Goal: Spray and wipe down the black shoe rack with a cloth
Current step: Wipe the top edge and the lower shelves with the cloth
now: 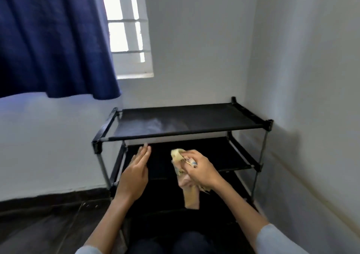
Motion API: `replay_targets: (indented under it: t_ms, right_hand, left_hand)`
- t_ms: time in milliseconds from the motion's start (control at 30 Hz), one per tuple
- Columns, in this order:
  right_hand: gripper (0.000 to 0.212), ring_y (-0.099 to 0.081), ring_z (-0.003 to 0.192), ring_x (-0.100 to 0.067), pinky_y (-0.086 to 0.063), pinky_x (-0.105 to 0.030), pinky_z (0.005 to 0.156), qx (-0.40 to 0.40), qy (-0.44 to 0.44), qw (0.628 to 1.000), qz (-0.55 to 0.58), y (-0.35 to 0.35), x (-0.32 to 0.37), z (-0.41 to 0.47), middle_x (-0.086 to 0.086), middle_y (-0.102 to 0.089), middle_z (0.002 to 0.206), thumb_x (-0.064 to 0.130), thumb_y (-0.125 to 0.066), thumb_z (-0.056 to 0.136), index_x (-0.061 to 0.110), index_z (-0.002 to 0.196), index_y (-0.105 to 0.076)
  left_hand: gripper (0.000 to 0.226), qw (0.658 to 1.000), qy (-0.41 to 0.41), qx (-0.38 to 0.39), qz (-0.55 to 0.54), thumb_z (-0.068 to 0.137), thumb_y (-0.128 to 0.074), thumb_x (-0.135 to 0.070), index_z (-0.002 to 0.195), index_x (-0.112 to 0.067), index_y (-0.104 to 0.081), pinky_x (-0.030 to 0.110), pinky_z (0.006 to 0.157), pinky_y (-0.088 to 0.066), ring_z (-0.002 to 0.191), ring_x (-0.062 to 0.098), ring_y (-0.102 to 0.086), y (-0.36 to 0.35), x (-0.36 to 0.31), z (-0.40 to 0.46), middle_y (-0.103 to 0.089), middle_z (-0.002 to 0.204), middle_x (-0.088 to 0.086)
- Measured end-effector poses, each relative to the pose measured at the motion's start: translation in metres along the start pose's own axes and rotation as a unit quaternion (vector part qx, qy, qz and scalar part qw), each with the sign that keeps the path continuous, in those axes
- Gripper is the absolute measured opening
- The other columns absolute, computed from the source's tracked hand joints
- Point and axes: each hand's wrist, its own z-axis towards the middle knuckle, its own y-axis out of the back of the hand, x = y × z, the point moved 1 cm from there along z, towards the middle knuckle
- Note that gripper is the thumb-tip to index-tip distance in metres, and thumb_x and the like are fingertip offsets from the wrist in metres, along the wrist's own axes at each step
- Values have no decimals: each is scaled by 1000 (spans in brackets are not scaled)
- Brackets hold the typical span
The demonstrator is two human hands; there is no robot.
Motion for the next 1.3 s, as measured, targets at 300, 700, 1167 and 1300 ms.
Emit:
replay_targets:
  t_ms: [300, 700, 1167, 1300]
  right_hand:
    - [40, -56, 103, -23, -44, -33, 68, 83, 167, 914, -361, -103, -6, -6, 21, -47, 133, 37, -55, 86, 44, 125, -51]
    - [24, -53, 81, -22, -31, -31, 50, 50, 276, 840, -466, -181, 46, 50, 8, -58, 112, 23, -57, 84, 27, 108, -61]
    - [30, -56, 90, -25, -35, -31, 59, 49, 177, 852, -491, -147, 42, 49, 3, -58, 112, 27, -57, 80, 27, 110, -57]
    - [55, -56, 79, -24, -29, -27, 44, 96, 297, 767, -561, -175, 21, 37, 9, -56, 117, 25, -77, 62, 29, 115, -65]
  left_hand:
    - [57, 982, 186, 13, -40, 86, -49, 10, 139, -11, -46, 19, 104, -30, 132, 16, -43, -4, 101, -87, -42, 145, 1]
    - [49, 980, 187, -52, -36, 90, -52, 4, 136, -11, -50, 31, 98, -44, 126, 19, -50, -30, 106, -59, -50, 140, 4]
    - [22, 963, 219, 58, 143, 91, -46, -7, 99, -15, -65, 40, 65, -41, 92, 38, -61, -20, 102, -27, -67, 96, 11]
    - [28, 961, 219, 86, 148, 89, -43, -3, 100, -16, -66, 36, 64, -40, 92, 35, -60, -20, 107, -24, -66, 95, 9]
